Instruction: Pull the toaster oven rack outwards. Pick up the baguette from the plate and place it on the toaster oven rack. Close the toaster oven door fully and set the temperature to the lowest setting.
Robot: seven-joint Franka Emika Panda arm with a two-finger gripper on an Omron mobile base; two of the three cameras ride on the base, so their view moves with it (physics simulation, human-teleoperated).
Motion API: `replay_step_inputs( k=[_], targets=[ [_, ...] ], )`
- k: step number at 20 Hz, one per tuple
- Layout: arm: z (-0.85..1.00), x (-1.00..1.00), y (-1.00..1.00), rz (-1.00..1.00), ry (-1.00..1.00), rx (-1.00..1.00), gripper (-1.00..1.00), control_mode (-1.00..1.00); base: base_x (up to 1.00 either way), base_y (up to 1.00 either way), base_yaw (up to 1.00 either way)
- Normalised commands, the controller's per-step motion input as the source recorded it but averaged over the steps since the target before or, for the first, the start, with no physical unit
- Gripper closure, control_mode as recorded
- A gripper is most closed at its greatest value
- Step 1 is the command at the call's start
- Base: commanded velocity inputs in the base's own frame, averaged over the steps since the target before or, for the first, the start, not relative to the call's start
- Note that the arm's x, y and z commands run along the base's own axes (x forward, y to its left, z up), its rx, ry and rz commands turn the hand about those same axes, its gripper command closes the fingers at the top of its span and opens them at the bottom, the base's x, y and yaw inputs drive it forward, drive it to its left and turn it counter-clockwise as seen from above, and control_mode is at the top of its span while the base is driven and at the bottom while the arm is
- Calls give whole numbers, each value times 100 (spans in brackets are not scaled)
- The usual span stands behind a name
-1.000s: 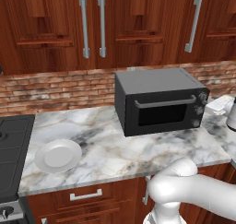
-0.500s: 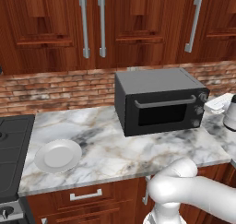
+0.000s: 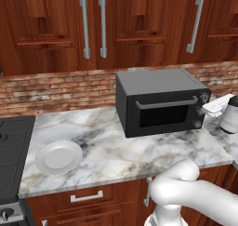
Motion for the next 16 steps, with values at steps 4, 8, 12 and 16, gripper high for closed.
replay_step_inputs(
  k=[4,8,12,16],
  targets=[
    [-3,-1,0,2,-5,0,-100,-100,0,0,0],
    [-1,0,0,0,-6,-6,-100,-100,0,0,0],
    [0,0,0,0,-7,-11,-100,-100,0,0,0],
    [0,0,0,0,-1,-11,-100,-100,0,0,0]
  ],
)
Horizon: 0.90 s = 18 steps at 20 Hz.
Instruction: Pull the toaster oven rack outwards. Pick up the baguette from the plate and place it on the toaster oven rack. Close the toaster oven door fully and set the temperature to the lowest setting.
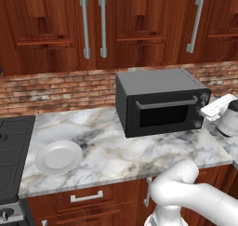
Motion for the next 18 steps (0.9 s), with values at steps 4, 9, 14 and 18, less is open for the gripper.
replay_step_inputs(
  k=[4,9,14,18],
  targets=[
    [2,0,0,0,0,-6,-100,-100,0,0,0],
    [18,0,0,-1,1,-3,-100,-100,0,0,0],
    [5,0,0,-4,0,-1,-100,-100,0,0,0],
    [0,0,0,-5,0,0,-100,-100,0,0,0]
  ],
)
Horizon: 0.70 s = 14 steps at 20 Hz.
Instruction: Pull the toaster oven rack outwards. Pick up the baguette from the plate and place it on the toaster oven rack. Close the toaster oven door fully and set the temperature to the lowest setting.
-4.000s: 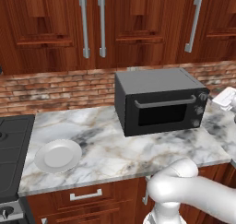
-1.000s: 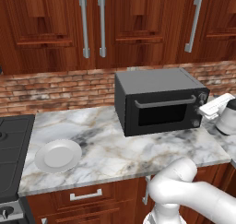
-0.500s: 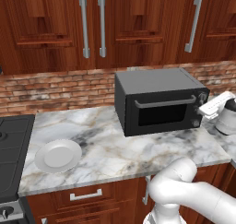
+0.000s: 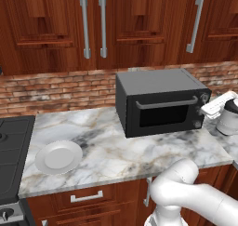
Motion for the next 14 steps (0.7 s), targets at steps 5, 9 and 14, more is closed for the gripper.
replay_step_inputs(
  k=[5,9,14],
  targets=[
    [0,-8,0,0,0,0,-100,-100,0,0,0],
    [0,-28,2,0,0,0,-100,-100,0,0,0],
    [0,-27,1,0,0,0,-100,-100,0,0,0]
  ],
)
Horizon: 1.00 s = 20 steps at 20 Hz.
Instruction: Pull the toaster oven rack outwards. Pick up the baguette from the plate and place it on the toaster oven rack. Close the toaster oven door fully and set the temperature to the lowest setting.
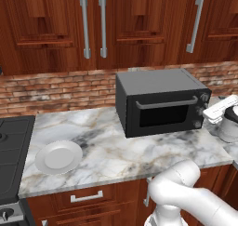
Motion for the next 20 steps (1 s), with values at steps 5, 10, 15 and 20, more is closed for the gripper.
replay_step_inputs(
  k=[5,10,15,20],
  targets=[
    [0,-2,11,0,0,0,-100,-100,0,0,0],
    [0,3,13,0,4,0,-100,-100,0,0,0],
    [0,8,2,0,8,0,-100,-100,0,0,0],
    [0,22,0,0,11,0,-100,-100,0,0,0]
  ],
)
